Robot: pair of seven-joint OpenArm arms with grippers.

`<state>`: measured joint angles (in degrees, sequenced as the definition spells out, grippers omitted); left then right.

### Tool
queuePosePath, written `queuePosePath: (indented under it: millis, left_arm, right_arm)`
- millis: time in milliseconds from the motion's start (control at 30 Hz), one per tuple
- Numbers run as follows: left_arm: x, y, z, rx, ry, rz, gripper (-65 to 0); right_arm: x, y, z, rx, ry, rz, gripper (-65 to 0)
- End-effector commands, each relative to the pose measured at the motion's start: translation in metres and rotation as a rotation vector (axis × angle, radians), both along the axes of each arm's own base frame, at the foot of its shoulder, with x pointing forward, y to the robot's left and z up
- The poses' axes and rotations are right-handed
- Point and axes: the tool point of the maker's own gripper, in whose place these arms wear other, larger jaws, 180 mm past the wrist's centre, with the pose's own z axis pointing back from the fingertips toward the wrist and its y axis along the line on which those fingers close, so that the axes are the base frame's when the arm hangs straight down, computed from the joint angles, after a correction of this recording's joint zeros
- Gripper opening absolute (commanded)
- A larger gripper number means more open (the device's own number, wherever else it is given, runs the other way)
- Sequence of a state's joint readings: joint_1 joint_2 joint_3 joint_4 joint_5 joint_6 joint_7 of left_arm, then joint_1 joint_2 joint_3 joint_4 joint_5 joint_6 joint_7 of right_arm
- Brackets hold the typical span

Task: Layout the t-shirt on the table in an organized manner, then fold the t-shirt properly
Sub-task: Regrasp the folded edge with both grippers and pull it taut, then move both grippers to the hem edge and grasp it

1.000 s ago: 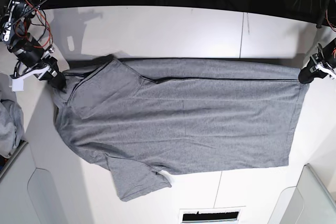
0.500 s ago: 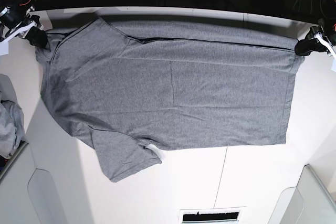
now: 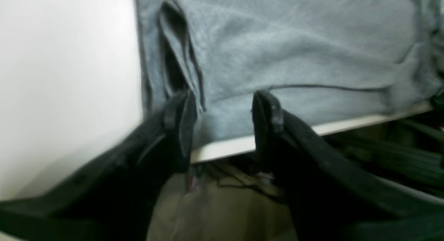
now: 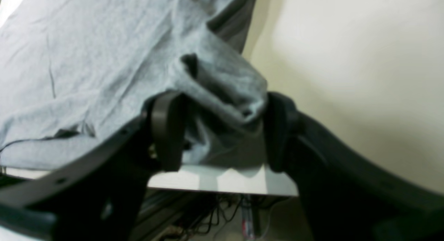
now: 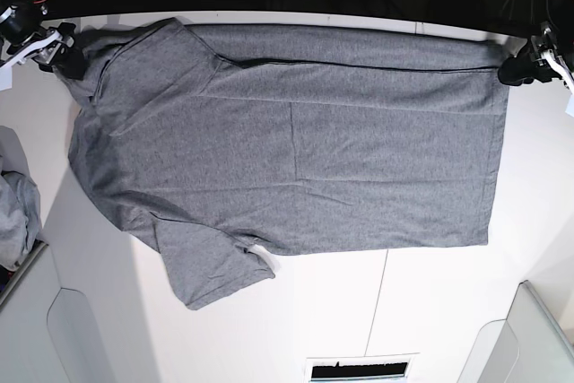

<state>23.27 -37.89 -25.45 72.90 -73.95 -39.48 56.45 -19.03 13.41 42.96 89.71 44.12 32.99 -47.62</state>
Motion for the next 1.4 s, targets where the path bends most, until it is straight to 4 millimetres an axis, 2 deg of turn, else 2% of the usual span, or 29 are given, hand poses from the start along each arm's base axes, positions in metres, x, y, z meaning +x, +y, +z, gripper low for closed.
queuePosePath:
  millis: [0,100,200,367,533,667,767,933,1067,1200,1267,1367]
  left_arm:
    - [0.013,0.008,0.020,0.015,-0.060,-0.006,-35.0]
    - [0.025,0.012,0.037,0.038,-0.123,-0.008,-35.0]
    - [0.044,0.003,0.059,0.057,-0.222,-0.032,-35.0]
    - [0.074,-0.003,0.081,0.101,-0.322,-0.067,-35.0]
    - [0.102,-0.022,0.086,0.123,-0.368,-0.134,-35.0]
    - [0.134,-0.036,0.074,0.281,-0.406,-0.223,-35.0]
    - [0.159,-0.027,0.063,0.373,-0.389,-0.187,-35.0]
    - [0.200,-0.003,0.048,0.389,-0.356,-0.099,-34.9]
    - [0.220,0.023,0.019,0.387,-0.289,0.014,-34.9]
    - [0.225,0.034,-0.008,0.359,-0.208,0.102,-34.9]
    - [0.225,0.034,-0.015,0.366,-0.204,0.110,-34.9]
    - [0.223,0.032,-0.020,0.383,-0.192,0.090,-34.9]
  right_arm:
    - [0.011,-0.015,0.020,-0.033,-0.075,-0.023,-29.9]
    - [0.018,-0.039,0.041,-0.081,-0.154,-0.081,-29.9]
    - [0.041,-0.053,0.063,-0.100,-0.239,-0.122,-29.9]
    - [0.086,-0.058,0.090,-0.153,-0.321,-0.102,-29.9]
    - [0.135,-0.053,0.104,-0.186,-0.382,-0.069,-29.9]
    - [0.181,-0.058,0.090,-0.218,-0.346,-0.116,-29.9]
    - [0.211,-0.058,0.073,-0.226,-0.294,-0.142,-30.1]
    - [0.250,-0.049,0.049,-0.242,-0.209,-0.118,-31.9]
    - [0.256,-0.048,0.029,-0.223,-0.152,-0.120,-40.9]
    - [0.248,-0.044,0.013,-0.209,-0.116,-0.107,-41.0]
    - [0.245,-0.038,0.007,-0.190,-0.106,-0.076,-38.8]
    - [0.240,-0.032,-0.003,-0.170,-0.088,-0.052,-30.4]
